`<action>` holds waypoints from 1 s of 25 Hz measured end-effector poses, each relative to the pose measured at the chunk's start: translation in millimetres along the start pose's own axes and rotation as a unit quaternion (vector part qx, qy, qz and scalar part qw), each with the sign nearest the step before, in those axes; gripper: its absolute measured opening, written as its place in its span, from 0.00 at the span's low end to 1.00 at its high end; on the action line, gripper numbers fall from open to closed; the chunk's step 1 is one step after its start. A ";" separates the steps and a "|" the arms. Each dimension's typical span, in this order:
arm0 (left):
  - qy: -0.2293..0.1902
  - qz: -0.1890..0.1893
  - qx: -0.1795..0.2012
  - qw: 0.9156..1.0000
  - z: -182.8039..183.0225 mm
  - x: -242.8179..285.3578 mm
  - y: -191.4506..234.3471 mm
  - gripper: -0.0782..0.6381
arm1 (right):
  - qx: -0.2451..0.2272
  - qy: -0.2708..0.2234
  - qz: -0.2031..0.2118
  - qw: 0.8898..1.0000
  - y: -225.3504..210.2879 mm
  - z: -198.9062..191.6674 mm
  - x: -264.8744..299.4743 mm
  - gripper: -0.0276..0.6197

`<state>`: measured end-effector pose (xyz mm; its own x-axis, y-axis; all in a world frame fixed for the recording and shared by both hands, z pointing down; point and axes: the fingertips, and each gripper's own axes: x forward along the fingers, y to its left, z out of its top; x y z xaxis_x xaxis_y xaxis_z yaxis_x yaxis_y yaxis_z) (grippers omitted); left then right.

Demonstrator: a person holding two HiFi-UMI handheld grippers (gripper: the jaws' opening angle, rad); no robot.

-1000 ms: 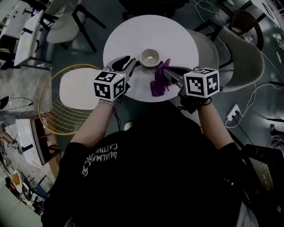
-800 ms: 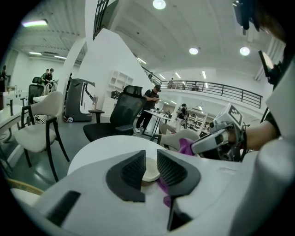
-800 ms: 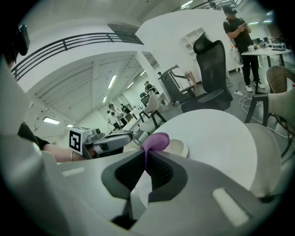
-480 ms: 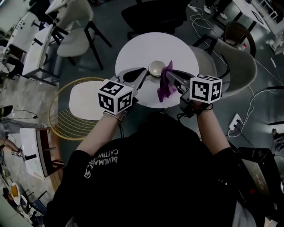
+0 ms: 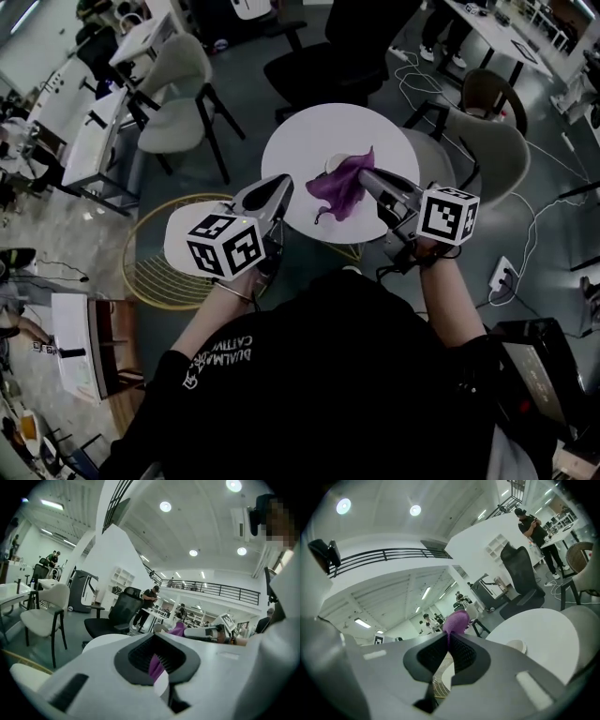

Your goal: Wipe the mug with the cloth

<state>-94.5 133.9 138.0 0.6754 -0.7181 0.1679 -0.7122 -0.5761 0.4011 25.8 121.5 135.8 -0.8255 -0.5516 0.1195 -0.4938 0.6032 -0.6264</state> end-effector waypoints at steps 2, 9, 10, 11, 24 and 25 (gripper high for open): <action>0.001 -0.005 0.004 1.000 0.6 -21.4 -6.4 0.11 | 0.000 -0.012 0.007 1.000 24.8 -2.8 -5.9 0.08; 0.014 -0.024 0.061 0.998 7.4 -57.5 -19.7 0.11 | -0.004 -0.051 0.026 0.998 83.0 -1.2 -23.2 0.08; 0.014 -0.024 0.071 0.997 9.7 -59.2 -20.5 0.11 | -0.003 -0.055 0.028 0.998 86.5 -1.4 -25.0 0.08; 0.013 -0.026 0.078 0.997 11.4 -61.6 -22.5 0.11 | -0.003 -0.057 0.028 0.998 89.5 -3.5 -27.3 0.08; 0.031 -0.046 0.105 0.993 -18.2 -98.8 -30.8 0.11 | 0.101 -0.088 -0.033 0.990 85.5 -66.9 -56.9 0.08; 0.031 -0.047 0.098 0.994 -23.4 -104.3 -28.7 0.11 | 0.104 -0.085 -0.043 0.990 85.0 -74.6 -57.1 0.08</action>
<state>-140.1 234.4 130.0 0.7472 -0.6351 0.1960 -0.6645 -0.7093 0.2350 10.6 247.3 133.2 -0.7164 -0.6952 0.0589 -0.4788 0.4284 -0.7663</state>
